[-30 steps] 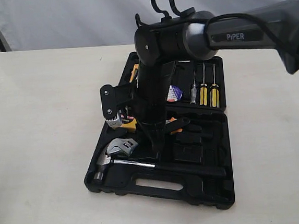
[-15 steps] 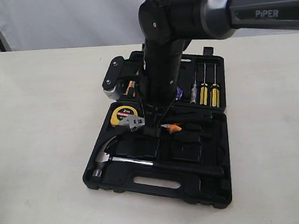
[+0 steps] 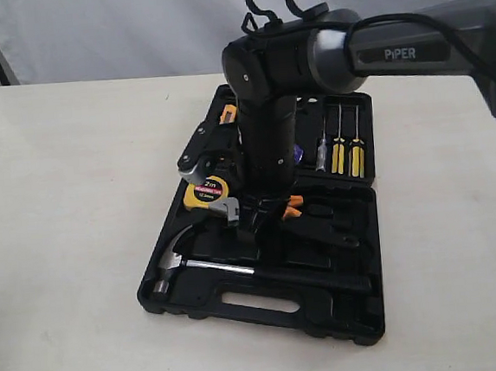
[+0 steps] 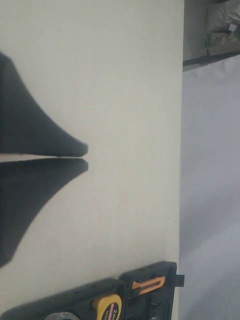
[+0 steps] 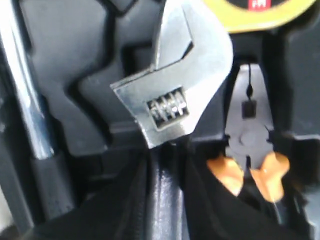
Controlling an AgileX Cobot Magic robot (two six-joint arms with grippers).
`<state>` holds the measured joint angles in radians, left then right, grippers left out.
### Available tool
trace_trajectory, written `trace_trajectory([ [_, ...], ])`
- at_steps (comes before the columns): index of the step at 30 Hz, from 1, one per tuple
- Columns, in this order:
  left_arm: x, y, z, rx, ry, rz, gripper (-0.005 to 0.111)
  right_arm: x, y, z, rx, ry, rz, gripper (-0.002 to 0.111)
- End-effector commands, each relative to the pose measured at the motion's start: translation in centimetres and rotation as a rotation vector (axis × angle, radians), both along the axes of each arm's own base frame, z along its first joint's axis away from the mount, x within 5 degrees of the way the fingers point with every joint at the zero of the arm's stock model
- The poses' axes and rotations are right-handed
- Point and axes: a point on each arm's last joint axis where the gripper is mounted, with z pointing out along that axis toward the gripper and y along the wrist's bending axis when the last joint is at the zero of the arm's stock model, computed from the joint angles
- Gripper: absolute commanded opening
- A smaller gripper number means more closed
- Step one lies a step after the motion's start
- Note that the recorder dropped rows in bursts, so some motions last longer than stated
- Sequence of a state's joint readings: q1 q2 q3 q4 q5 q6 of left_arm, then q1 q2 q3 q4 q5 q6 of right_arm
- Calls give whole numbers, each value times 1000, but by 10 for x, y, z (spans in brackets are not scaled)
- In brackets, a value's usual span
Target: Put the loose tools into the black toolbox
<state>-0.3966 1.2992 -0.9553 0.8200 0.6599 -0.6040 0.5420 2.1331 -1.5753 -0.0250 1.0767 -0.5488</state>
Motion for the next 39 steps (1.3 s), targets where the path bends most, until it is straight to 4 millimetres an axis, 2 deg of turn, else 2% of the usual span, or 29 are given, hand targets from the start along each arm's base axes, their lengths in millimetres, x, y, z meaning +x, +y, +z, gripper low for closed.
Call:
trace_trajectory([
  [1, -2, 0, -1, -27, -5, 1, 1, 0, -7, 3, -70, -1, 23, -1],
  [15, -2, 0, -1, -27, -5, 1, 1, -15, 12, 3, -51, 49, 128, -1],
  [27, -2, 0, -1, -27, -5, 1, 1, -10, 11, 3, -72, -11, 14, 0],
  [29, -2, 0, -1, -27, -5, 1, 1, -10, 13, 7, -53, -26, 18, 0],
  [32, -2, 0, -1, -27, -5, 1, 1, -15, 22, 25, 73, -37, -14, 0],
  [34, -2, 0, -1, -27, -5, 1, 1, -17, 22, 24, 84, -11, -30, 0],
  [39, -2, 0, -1, -27, -5, 1, 1, -17, 23, 6, 63, 56, -52, 0],
])
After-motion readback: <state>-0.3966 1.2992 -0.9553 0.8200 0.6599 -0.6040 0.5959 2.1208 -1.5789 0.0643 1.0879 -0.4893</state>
